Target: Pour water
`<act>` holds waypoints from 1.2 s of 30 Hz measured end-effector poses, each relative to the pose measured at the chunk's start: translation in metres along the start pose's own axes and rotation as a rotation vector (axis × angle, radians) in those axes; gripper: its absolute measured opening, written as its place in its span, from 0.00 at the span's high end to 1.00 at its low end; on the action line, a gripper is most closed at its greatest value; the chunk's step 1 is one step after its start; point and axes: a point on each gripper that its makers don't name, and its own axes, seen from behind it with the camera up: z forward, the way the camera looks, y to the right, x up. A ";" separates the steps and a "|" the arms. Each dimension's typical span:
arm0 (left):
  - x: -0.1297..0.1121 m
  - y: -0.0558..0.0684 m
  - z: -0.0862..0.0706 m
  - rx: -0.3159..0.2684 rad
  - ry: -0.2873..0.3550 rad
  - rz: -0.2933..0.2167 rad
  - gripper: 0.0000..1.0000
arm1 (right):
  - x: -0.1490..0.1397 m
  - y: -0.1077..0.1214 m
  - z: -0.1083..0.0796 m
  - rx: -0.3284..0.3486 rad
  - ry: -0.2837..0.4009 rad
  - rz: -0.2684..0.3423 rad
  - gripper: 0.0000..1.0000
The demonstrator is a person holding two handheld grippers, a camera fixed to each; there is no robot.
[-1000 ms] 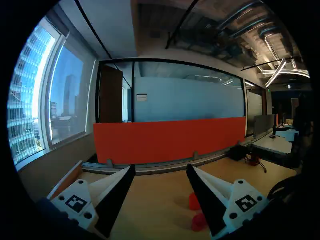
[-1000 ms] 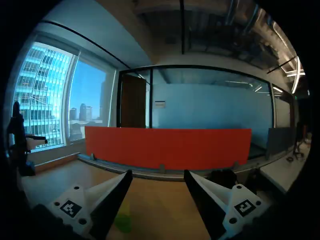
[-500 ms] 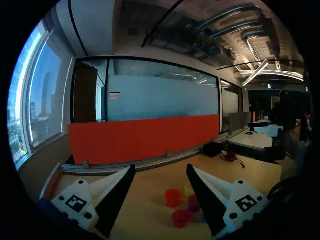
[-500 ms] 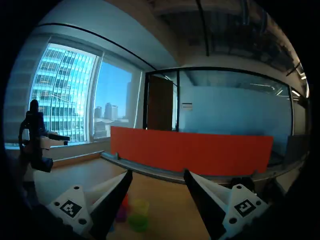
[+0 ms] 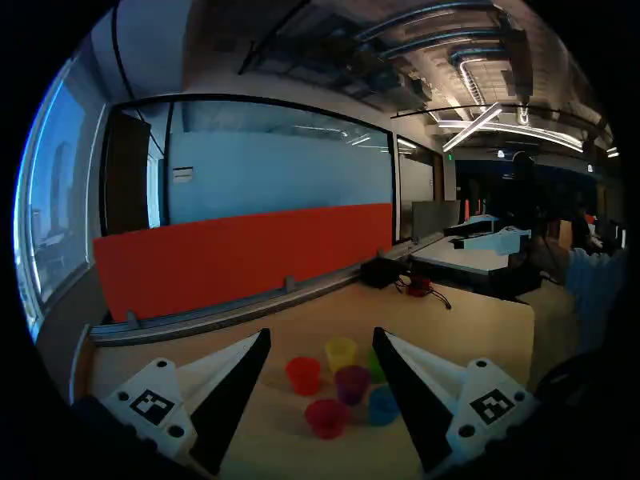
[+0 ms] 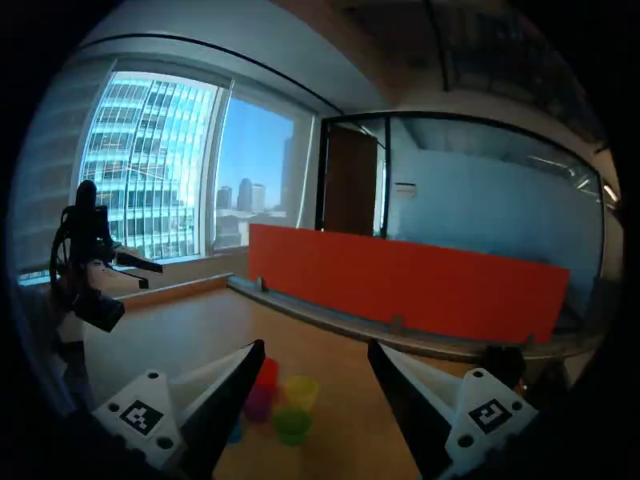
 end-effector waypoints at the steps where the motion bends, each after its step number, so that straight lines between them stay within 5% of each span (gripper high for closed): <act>1: -0.002 0.003 0.001 -0.010 -0.005 0.002 0.05 | -0.002 -0.001 0.000 0.006 -0.007 -0.006 0.00; 9: -0.023 0.035 0.005 -0.112 -0.051 0.012 0.05 | -0.014 -0.006 0.000 0.047 -0.043 -0.031 0.00; 23: -0.077 0.069 0.027 -0.193 -0.132 0.047 0.05 | -0.056 -0.011 0.011 0.095 -0.131 -0.024 0.00; 36: -0.129 0.094 0.046 -0.263 -0.210 0.019 0.05 | -0.103 -0.020 0.025 0.128 -0.219 -0.033 0.00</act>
